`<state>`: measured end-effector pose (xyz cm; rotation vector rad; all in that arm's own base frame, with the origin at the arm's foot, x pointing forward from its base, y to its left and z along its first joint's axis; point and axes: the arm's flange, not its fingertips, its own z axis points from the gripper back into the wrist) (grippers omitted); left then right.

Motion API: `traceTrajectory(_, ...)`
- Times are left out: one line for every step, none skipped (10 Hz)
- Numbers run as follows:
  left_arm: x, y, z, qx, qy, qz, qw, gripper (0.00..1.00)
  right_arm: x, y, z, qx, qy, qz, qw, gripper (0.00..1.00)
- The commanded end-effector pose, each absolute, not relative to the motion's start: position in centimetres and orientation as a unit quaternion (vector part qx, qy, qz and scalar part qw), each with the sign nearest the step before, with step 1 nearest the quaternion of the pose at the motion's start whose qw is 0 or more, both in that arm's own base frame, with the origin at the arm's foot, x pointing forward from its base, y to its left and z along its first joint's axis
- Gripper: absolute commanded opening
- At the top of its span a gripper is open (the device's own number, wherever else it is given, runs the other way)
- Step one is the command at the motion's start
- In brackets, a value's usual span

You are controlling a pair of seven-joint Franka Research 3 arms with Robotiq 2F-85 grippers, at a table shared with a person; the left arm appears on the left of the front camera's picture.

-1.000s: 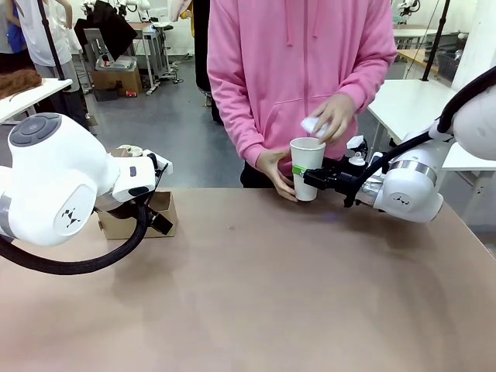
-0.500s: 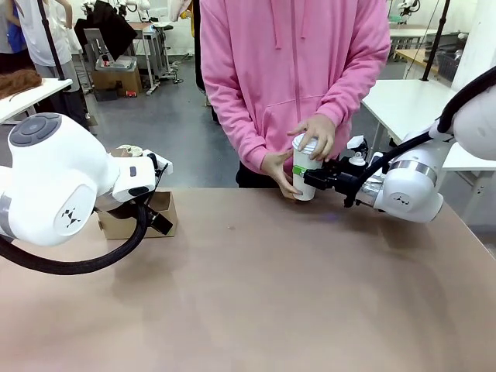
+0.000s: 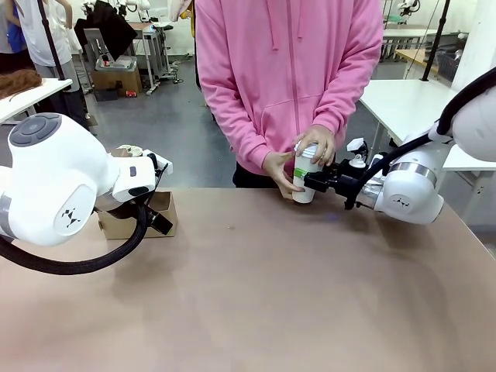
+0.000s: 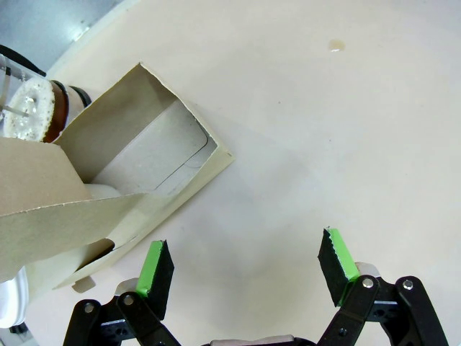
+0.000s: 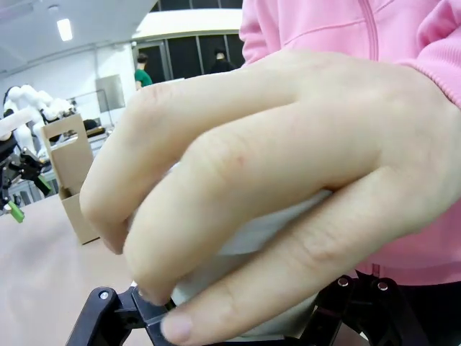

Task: Pour a drink into a cup and package it in a carrier.
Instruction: When a person places the Paper Cup Lid on the 600 ml Paper Cup , lift the 600 ml Paper Cup.

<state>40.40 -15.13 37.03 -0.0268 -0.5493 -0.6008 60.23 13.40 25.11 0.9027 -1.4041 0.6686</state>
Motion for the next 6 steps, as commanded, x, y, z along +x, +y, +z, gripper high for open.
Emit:
traceTrajectory(40.37, -15.13, 37.06, -0.014, -0.267, -0.293, 0.918, 1.00, 60.41, 13.96, 25.99, 0.391, -0.619, 0.286, 0.619, 0.80)
traceTrajectory(40.37, -15.13, 37.06, -0.014, -0.267, -0.293, 0.918, 1.00, 60.41, 13.96, 25.99, 0.391, -0.619, 0.286, 0.619, 0.80)
traceTrajectory(40.37, -15.13, 37.06, -0.014, -0.267, -0.293, 0.918, 1.00, 60.41, 13.96, 25.99, 0.391, -0.619, 0.286, 0.619, 0.80)
traceTrajectory(40.37, -15.13, 37.06, -0.014, -0.267, -0.293, 0.918, 1.00, 60.41, 13.96, 25.99, 0.391, -0.619, 0.286, 0.619, 0.80)
traceTrajectory(40.37, -15.13, 37.06, -0.014, -0.267, -0.293, 0.918, 1.00, 60.41, 13.96, 25.99, 0.391, -0.619, 0.286, 0.619, 0.80)
traceTrajectory(40.37, -15.13, 37.06, -0.014, -0.267, -0.293, 0.918, 1.00, 60.41, 13.96, 25.99, 0.391, -0.619, 0.286, 0.619, 0.80)
